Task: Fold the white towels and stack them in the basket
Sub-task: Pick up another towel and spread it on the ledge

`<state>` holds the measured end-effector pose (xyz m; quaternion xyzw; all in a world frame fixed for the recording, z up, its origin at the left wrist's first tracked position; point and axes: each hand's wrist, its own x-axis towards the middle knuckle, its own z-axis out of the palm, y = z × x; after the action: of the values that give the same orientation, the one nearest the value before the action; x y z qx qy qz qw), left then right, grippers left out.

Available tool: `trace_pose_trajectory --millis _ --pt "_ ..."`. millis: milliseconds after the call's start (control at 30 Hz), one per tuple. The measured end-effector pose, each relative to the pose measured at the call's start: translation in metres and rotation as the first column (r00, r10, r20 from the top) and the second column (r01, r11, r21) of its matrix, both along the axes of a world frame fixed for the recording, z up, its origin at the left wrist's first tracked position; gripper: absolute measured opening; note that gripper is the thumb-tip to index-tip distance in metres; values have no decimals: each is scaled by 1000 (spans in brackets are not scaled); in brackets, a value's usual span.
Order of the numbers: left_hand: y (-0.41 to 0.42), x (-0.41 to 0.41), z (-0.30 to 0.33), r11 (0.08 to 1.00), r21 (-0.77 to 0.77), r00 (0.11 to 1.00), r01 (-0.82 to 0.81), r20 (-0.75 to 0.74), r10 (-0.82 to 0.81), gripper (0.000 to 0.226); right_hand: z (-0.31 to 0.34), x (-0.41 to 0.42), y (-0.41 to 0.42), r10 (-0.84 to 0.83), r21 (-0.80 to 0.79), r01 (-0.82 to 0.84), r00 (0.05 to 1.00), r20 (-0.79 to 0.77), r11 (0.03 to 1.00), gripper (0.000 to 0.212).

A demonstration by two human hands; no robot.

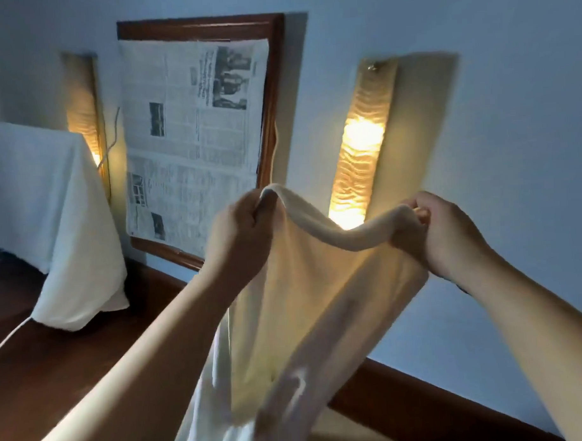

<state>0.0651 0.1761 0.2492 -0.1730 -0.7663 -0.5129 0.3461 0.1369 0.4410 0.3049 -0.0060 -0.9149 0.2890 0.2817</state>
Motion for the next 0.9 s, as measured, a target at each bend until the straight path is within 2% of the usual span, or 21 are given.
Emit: trace_pose_trajectory --millis 67,167,267,333,400,500,633,700,767,900 --pt "30 18 41 999 -53 995 -5 -99 0 53 20 34 23 -8 72 3 998 60 997 27" --pt "78 52 89 993 -114 970 5 -242 -33 57 44 76 50 8 166 -31 990 138 986 16" --pt "117 98 137 985 -173 940 -8 -338 -52 56 61 113 56 180 -9 -182 962 205 983 20" --pt "133 126 163 977 -212 940 -15 -335 -59 57 71 134 58 225 -113 -211 965 132 971 19" --pt "137 141 181 968 -246 928 -45 -369 -50 56 84 154 66 141 -101 -139 990 4 985 4" --pt "136 150 189 959 -278 917 -51 -394 -65 56 101 185 83 8 -123 -23 993 -117 992 17" --pt "135 154 186 941 -337 932 -33 -350 -93 53 115 215 92 -42 -122 18 980 -195 992 6" --pt "128 149 180 932 -363 940 -24 -325 -103 52 124 224 96 -61 -60 51 981 -186 997 5" --pt "116 142 171 909 -416 947 -13 -298 -123 51 132 233 103 -135 66 144 983 -126 987 8" --pt "91 131 149 874 -485 959 13 -241 -149 55 121 238 112 -307 311 285 952 22 907 6"
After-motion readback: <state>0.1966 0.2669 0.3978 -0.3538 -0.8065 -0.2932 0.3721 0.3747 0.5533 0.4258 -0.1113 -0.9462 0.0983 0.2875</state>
